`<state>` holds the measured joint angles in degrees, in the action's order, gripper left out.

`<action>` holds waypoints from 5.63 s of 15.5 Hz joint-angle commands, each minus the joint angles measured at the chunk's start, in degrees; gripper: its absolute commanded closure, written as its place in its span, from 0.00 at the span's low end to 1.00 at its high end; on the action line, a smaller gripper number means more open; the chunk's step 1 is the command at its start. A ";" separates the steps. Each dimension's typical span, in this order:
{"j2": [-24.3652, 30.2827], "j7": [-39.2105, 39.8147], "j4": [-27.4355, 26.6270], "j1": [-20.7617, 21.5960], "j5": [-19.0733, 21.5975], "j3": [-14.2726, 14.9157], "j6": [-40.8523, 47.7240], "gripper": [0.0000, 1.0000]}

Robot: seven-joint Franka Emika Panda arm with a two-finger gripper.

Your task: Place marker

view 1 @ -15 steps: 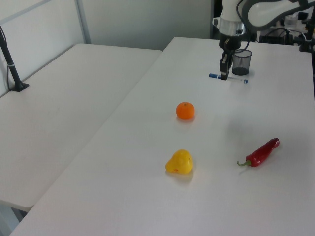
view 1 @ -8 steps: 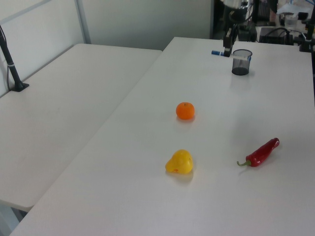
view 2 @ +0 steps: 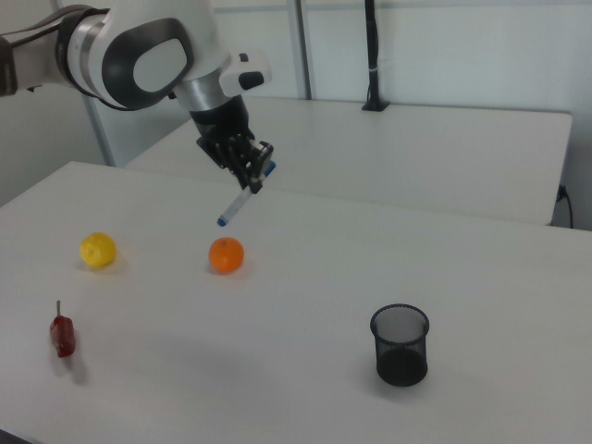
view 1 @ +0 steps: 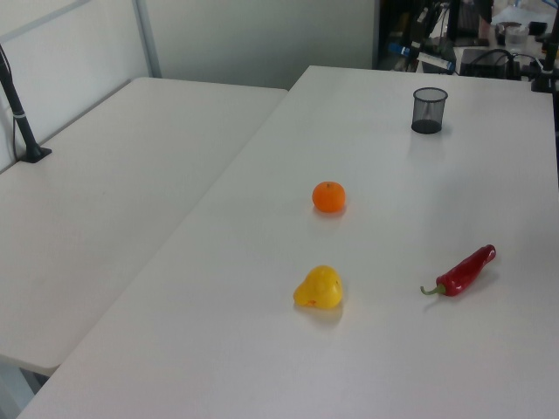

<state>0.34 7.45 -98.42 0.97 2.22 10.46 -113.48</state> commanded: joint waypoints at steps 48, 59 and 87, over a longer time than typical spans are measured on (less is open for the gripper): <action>-13.36 -0.33 -22.70 -13.10 -6.35 6.24 -68.66 0.08; -6.51 -1.65 -2.13 -12.48 -2.84 4.49 -16.80 0.00; 3.96 -1.48 4.82 -1.24 2.09 -11.34 22.18 0.00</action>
<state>2.80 6.05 -90.05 -3.30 6.90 -2.35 -89.08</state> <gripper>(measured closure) 0.000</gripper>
